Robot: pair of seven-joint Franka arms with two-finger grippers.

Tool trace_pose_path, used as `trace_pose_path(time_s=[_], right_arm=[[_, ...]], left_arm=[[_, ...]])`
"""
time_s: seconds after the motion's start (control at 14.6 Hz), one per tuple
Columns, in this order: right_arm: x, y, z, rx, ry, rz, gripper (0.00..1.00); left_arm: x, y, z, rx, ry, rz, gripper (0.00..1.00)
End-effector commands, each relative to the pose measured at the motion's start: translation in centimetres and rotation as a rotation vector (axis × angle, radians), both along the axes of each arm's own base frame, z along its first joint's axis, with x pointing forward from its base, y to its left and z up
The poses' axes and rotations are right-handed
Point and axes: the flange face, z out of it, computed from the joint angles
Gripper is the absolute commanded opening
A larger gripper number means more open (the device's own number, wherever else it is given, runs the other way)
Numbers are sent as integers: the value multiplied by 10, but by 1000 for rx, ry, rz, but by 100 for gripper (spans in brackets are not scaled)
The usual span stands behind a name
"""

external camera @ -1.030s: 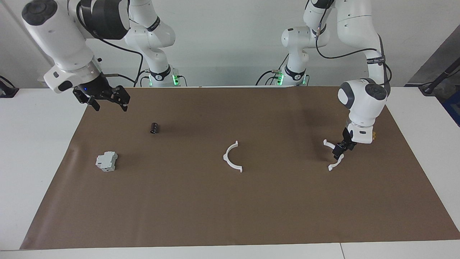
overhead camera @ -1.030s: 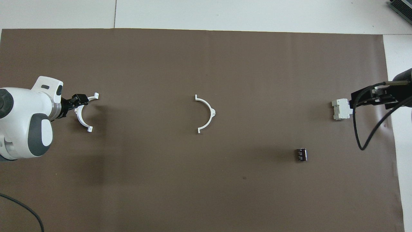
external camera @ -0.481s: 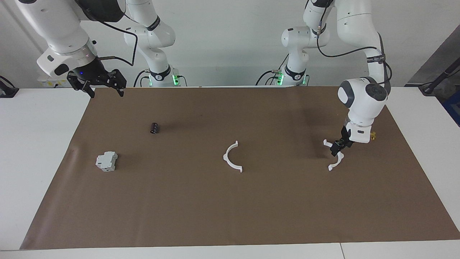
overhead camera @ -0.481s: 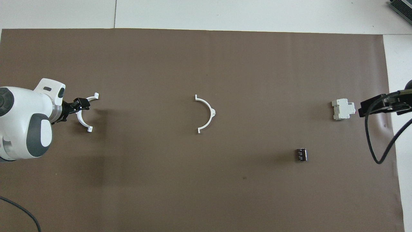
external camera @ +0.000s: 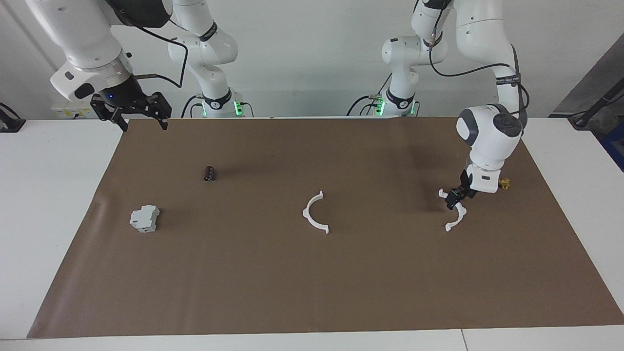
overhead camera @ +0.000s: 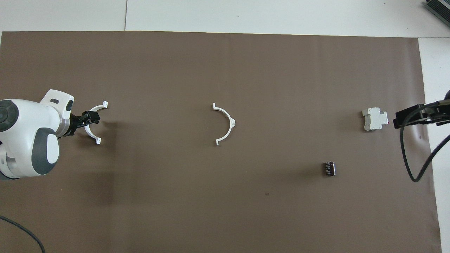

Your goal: Assemble drain pipe with both arms

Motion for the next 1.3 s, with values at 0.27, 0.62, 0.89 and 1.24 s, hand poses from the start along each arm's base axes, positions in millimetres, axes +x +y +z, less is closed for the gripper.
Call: trace_pose_path(time_s=[0.27,0.62,0.89,1.24], right_arm=[[-10,4,-2,-2,16,-32,100],[-11,9,-2,-2,22,-24,100],[-11,11,4,-2,13,-15,100],[-13,8,6,18,14,-25,100]], left_arm=[[-11,-2,2,-5,-20,-16,87],[-12,-3,0,-5,-17,-21,32],[-11,-3,1,-4,-16,-25,0],[6,-39,28,-6,-14,-72,0]])
